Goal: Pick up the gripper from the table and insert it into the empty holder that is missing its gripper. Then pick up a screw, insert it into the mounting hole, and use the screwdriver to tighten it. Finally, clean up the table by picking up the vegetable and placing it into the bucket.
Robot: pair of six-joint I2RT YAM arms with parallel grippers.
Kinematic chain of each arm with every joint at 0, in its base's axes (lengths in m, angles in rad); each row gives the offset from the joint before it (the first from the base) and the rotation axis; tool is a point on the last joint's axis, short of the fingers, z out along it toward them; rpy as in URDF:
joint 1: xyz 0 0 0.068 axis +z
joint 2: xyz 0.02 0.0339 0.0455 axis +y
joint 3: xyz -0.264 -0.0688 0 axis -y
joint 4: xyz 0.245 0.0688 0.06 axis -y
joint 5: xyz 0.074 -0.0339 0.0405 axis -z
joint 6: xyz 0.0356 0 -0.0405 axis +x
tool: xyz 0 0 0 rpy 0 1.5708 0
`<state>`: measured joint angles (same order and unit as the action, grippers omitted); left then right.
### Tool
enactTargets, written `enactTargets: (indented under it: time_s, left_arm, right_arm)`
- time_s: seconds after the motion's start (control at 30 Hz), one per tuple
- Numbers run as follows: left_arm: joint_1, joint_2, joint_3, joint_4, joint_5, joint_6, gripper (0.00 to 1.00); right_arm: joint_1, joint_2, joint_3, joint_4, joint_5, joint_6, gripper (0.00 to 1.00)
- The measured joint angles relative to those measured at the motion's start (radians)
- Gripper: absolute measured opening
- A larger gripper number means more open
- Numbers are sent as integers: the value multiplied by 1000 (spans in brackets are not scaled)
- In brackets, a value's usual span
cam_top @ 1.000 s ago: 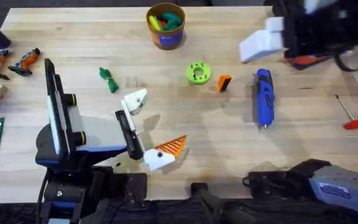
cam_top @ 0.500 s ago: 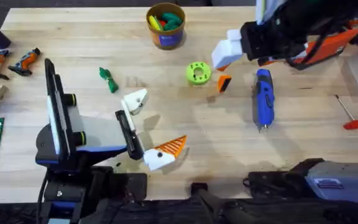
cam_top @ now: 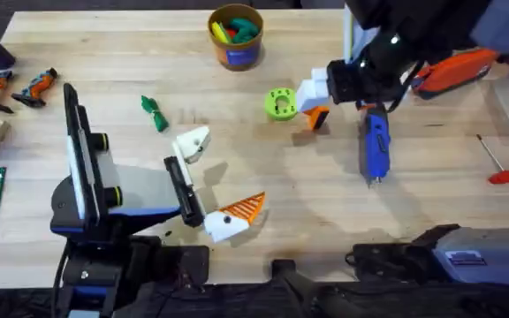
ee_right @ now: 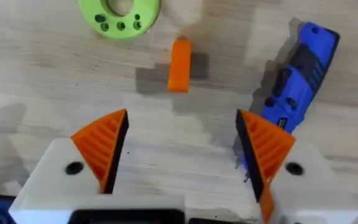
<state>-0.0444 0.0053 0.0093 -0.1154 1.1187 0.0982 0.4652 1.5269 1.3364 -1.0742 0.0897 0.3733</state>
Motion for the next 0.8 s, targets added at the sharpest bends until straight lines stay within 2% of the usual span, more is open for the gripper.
enactTargets:
  time_s: [0.4,0.8]
  left_arm:
    - [0,0,0,0,0,0,985]
    - [0,0,0,0,0,0,985]
  right_arm:
    - [0,125,-12,84,0,-38,990]
    - [-13,178,-12,99,-10,-71,957]
